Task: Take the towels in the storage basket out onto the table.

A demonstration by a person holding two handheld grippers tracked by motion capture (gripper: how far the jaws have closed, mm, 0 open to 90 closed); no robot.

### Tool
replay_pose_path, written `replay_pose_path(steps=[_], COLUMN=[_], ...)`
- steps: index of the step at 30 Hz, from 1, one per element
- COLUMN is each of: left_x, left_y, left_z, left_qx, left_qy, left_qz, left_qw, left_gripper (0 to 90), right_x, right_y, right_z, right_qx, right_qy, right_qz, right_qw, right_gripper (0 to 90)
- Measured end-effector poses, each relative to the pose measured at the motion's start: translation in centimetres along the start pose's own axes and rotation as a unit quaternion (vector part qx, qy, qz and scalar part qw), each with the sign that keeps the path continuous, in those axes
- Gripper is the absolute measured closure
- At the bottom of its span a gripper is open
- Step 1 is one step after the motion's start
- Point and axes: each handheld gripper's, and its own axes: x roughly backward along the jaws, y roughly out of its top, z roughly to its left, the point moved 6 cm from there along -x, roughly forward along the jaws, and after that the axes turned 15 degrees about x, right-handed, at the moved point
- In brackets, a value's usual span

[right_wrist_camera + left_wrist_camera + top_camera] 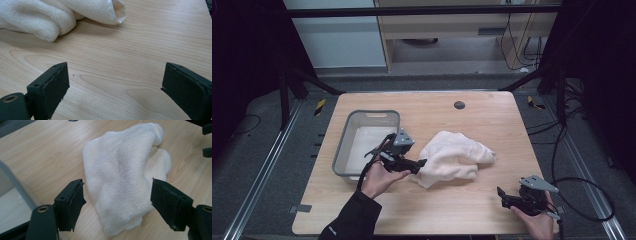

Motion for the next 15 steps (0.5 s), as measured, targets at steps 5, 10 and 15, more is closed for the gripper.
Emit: replay_pose_path(steps=[5,10,15], left_x=[1.5,3.0,4.2], left_y=[-1.0,-2.0,-3.1], left_z=[1.3,2.9,4.3], left_qx=[0.011,0.029,0.049], left_qy=[0.012,0.025,0.035], left_qz=[-0.019,-0.037,-0.050], left_qw=[0.9997,0.9986,0.9969], left_gripper=[27.3,27.7,27.9], right_x=[0.0,0.0,0.0], right_y=[0.0,-0.1,-0.1], right_z=[0.0,0.0,-0.1], right_qx=[0.000,-0.003,0.000], right_qy=[0.000,0.000,-0.002], right_qz=[0.001,0.002,0.001], right_qw=[1.0000,1.0000,1.0000], right_gripper=[6.9,6.8,6.6])
